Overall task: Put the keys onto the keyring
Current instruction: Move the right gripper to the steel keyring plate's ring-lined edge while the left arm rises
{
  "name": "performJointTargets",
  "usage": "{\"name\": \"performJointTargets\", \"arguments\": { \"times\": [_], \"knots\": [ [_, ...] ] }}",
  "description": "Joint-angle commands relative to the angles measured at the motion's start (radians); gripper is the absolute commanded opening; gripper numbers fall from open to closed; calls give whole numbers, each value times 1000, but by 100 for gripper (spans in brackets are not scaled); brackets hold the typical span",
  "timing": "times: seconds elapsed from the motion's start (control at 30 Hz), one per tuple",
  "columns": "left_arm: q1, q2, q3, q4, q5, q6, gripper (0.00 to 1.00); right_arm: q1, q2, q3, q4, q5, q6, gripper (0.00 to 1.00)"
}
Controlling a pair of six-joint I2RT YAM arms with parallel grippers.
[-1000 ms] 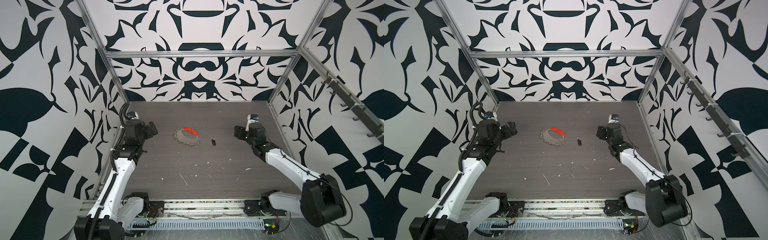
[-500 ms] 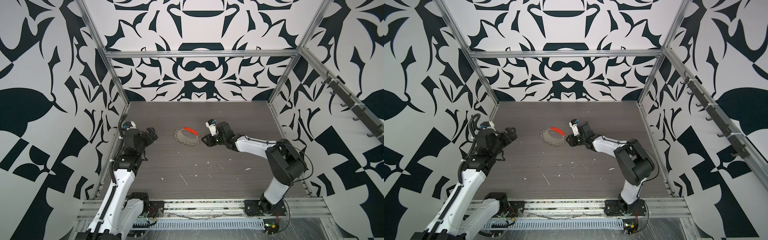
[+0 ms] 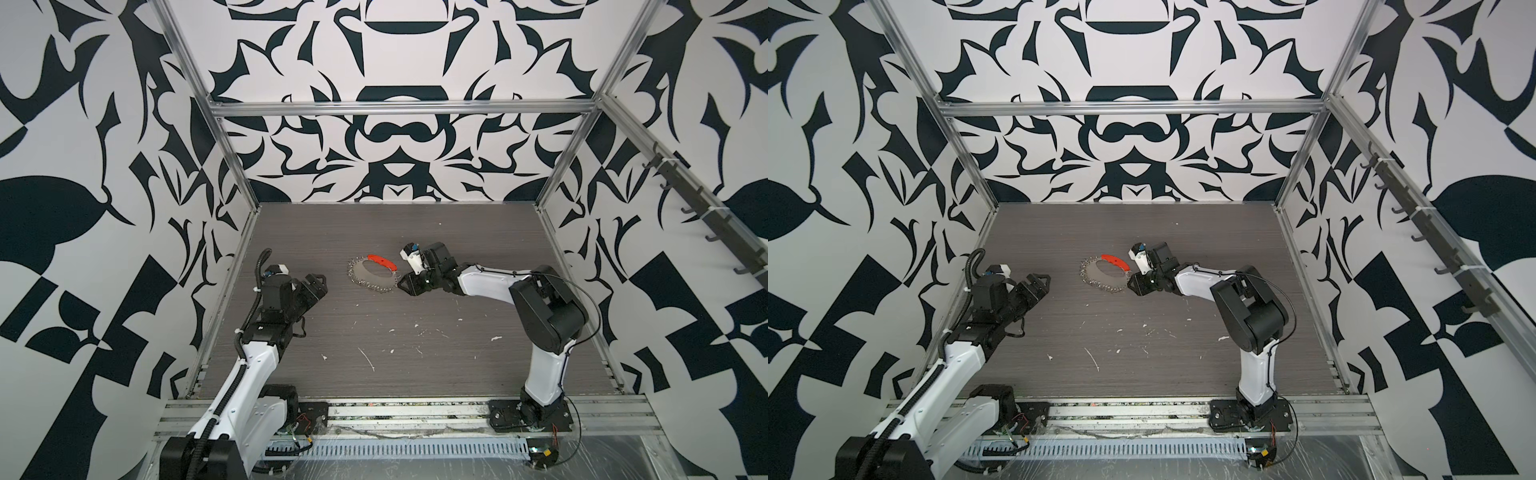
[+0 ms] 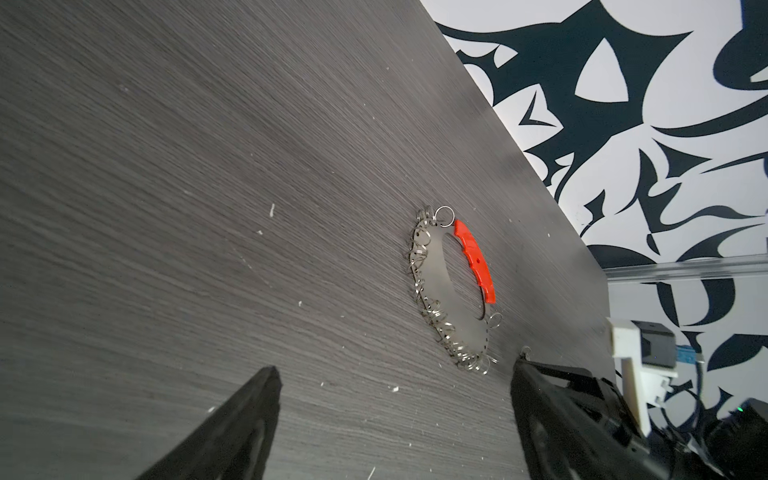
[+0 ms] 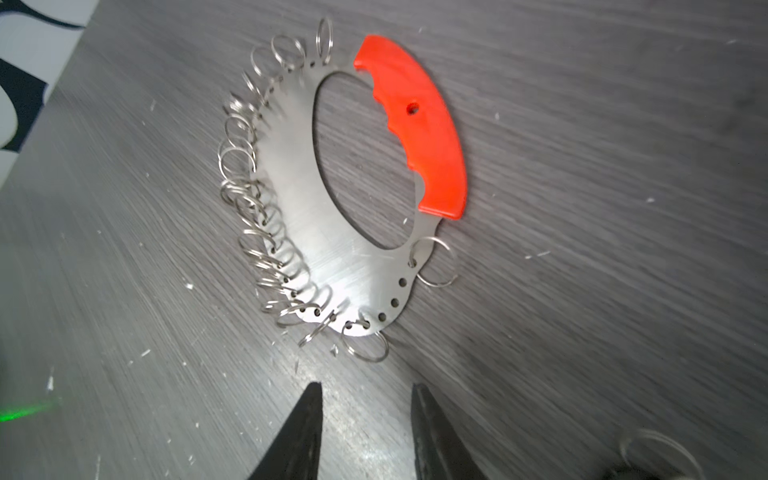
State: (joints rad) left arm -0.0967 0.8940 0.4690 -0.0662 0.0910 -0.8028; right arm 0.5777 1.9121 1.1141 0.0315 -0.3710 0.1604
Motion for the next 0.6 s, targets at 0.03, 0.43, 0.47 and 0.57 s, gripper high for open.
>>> {"name": "performJointTargets", "arguments": {
  "times": [0.03,0.43,0.47,0.57],
  "knots": [
    [-5,-1,4,50,27,-20,90,23,14,78,-54,26,-82,44],
    [-6,-10,7,57,50,-20,90,42,82,156,-126,87,-154,44],
    [-6,-12,5,58,49,-21,90,42,85,156,-126,86,-154,43],
    [-6,-14,2,61,52,-25,90,42,90,155,-124,88,-158,42]
  ]
}}
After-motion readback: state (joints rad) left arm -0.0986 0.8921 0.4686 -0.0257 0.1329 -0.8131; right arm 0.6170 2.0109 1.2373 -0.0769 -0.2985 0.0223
